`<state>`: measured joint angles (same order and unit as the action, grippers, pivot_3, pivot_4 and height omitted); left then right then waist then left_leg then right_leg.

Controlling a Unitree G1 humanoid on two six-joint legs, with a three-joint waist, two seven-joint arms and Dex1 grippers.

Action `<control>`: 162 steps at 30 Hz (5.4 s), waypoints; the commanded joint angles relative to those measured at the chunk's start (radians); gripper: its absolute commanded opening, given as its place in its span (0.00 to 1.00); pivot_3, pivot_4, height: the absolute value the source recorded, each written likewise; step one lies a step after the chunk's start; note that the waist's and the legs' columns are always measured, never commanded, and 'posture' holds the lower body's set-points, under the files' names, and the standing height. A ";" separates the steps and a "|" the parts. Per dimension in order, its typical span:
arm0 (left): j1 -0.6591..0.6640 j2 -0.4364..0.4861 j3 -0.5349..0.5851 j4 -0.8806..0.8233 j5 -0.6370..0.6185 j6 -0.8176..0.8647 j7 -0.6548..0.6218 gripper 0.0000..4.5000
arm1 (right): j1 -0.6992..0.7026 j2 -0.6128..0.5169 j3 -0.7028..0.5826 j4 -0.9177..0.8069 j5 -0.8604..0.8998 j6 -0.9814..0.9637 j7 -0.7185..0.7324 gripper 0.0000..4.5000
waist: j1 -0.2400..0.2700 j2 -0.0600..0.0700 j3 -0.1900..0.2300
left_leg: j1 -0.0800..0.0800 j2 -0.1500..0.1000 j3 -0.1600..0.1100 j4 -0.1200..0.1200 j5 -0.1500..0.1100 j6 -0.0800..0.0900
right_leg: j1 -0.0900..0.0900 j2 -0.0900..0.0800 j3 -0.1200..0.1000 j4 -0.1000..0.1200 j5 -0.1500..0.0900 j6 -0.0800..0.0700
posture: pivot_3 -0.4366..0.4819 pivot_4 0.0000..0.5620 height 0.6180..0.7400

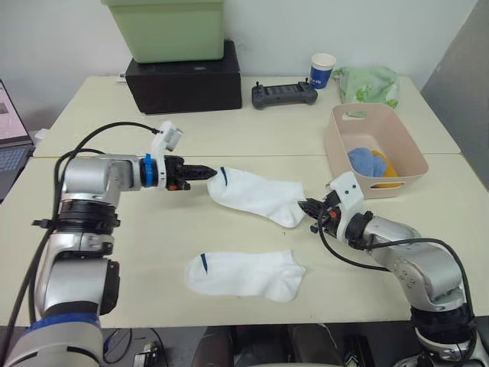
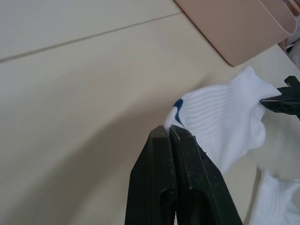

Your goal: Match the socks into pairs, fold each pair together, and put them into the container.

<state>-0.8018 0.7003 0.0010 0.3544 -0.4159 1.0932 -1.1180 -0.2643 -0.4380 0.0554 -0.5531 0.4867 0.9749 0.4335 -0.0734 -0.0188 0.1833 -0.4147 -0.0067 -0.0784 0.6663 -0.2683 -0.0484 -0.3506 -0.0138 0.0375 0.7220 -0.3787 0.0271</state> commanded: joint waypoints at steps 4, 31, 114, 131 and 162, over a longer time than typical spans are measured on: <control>0.206 -0.023 0.079 -0.161 -0.031 0.080 0.165 0.00 | -0.032 -0.005 0.048 0.055 -0.027 0.031 -0.018 0.00 | 0.002 0.000 0.000 | 0.000 0.000 0.000 0.000 0.000 0.000 | -0.001 0.000 0.000 0.000 0.000 0.000 | 0.48 0.27 0.88; 0.450 0.000 0.168 -0.349 -0.174 -0.050 0.211 0.93 | 0.005 -0.018 0.035 0.005 -0.079 -0.034 -0.061 1.00 | 0.018 -0.001 0.000 | -0.001 0.000 0.001 0.000 -0.001 0.001 | 0.000 -0.001 0.000 0.000 0.000 0.000 | 0.48 0.27 0.88; 0.980 0.192 0.333 -0.795 -0.401 -0.160 0.171 0.56 | 0.352 -0.143 -0.026 -0.367 0.152 0.022 -0.053 0.86 | 0.026 0.001 -0.003 | 0.004 0.000 0.001 -0.003 -0.002 0.004 | 0.005 -0.002 0.000 -0.004 0.000 0.000 | 0.48 0.27 0.88; 0.717 0.274 -0.033 -0.797 -0.177 -0.475 -0.082 0.08 | 0.167 -0.126 0.224 -0.291 0.042 -0.097 -0.006 0.55 | 0.031 0.001 -0.003 | 0.007 0.000 0.002 -0.004 -0.002 0.004 | 0.008 -0.001 0.001 -0.006 0.000 0.000 | 0.48 0.27 0.88; 0.561 0.002 -0.294 -0.509 0.104 -0.715 -0.063 0.00 | 0.275 -0.170 0.292 -0.228 -0.157 -0.242 0.041 0.01 | 0.041 -0.002 -0.014 | 0.015 0.000 0.001 -0.004 -0.004 0.006 | 0.018 0.000 0.001 -0.009 0.000 0.000 | 0.48 0.27 0.88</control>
<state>-0.2374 0.7146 -0.2728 -0.1532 -0.3292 0.4022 -1.1870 0.0255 -0.6159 0.2994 -0.8045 0.3691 0.7247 0.4914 -0.0319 -0.0204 0.1695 -0.4003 -0.0068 -0.0770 0.6621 -0.2722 -0.0422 -0.3333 -0.0136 0.0382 0.7128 -0.3788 0.0273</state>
